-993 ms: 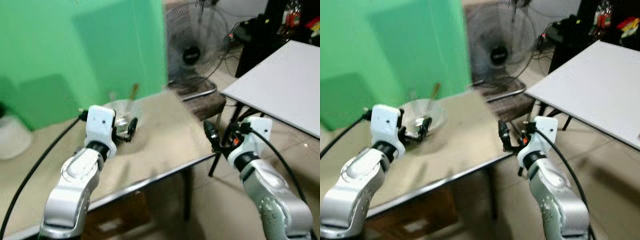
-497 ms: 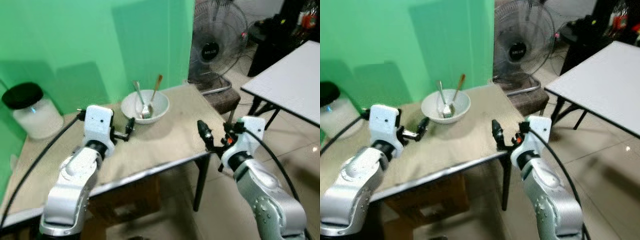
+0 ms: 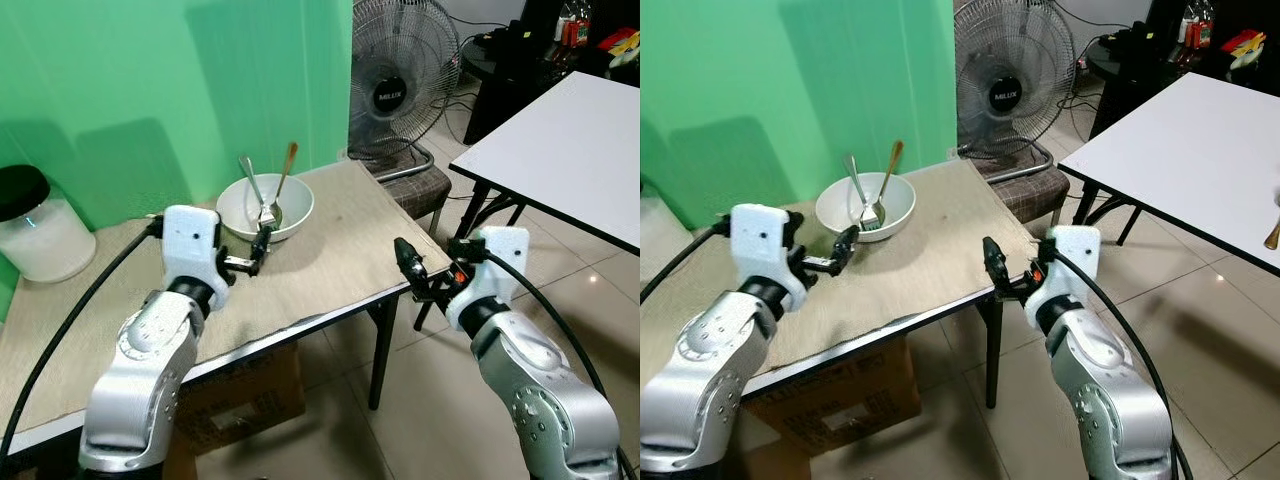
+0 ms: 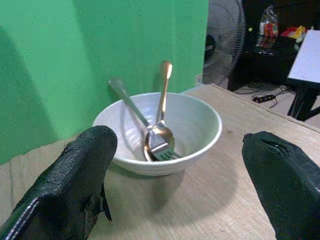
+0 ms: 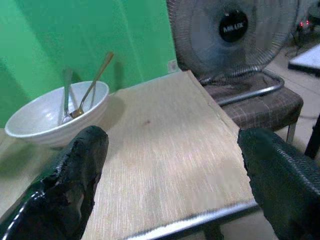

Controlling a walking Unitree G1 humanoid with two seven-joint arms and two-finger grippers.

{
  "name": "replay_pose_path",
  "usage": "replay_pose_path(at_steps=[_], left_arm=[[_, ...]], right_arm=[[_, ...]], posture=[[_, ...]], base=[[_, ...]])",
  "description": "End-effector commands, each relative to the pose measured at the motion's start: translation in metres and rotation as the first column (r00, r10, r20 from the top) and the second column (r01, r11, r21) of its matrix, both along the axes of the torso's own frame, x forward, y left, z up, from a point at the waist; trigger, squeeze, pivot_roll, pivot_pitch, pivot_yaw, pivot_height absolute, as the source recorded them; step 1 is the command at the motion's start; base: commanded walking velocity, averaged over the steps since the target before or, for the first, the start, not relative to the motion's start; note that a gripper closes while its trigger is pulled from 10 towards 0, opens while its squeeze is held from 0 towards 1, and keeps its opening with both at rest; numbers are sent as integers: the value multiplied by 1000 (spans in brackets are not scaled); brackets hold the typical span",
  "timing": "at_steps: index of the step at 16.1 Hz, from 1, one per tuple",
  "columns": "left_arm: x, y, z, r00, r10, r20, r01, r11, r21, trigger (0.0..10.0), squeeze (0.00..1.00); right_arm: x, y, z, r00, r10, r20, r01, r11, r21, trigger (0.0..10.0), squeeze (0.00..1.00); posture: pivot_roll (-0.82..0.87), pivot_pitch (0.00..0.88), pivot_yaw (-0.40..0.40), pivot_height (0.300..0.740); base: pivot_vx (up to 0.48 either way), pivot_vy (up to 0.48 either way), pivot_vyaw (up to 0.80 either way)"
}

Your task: Setting the table

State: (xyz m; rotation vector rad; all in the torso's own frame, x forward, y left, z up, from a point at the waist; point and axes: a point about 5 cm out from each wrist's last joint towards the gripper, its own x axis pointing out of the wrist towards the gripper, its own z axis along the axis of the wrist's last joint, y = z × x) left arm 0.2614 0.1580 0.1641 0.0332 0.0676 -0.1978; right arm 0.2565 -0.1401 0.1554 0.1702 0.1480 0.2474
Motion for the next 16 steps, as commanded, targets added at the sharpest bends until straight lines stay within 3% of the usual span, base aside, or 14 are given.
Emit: replay_pose_path(at_steps=[1,5,7,12,16], left_arm=[[-3,2,2,1000,11,13,-11,1000,0,10000,1000],[-9,-2,0,1000,-12,27,11,1000,9,10000,1000],[-4,0,4,999,-25,48,24,999,23,10000,1000],[8,7,10,997,-24,77,21,999,44,10000,1000],[8,13,12,996,-17,85,12,998,56,10000,1000]], right_arm=[[1,4,4,999,35,16,-35,999,-17,10000,0],[3,9,2,996,88,10,-88,996,-34,10000,0],[5,11,4,994,110,12,-110,993,-33,10000,0],[14,14,3,992,127,22,-126,991,-39,10000,0],[10,13,-1,991,130,19,-129,991,-37,10000,0]], posture=[[-95,0,23,740],[-73,0,-14,740],[-64,0,-25,740],[-53,0,-13,740],[-47,0,-8,740]], base=[[0,0,0],[246,0,-200],[246,0,-731],[254,0,0],[270,0,0]])
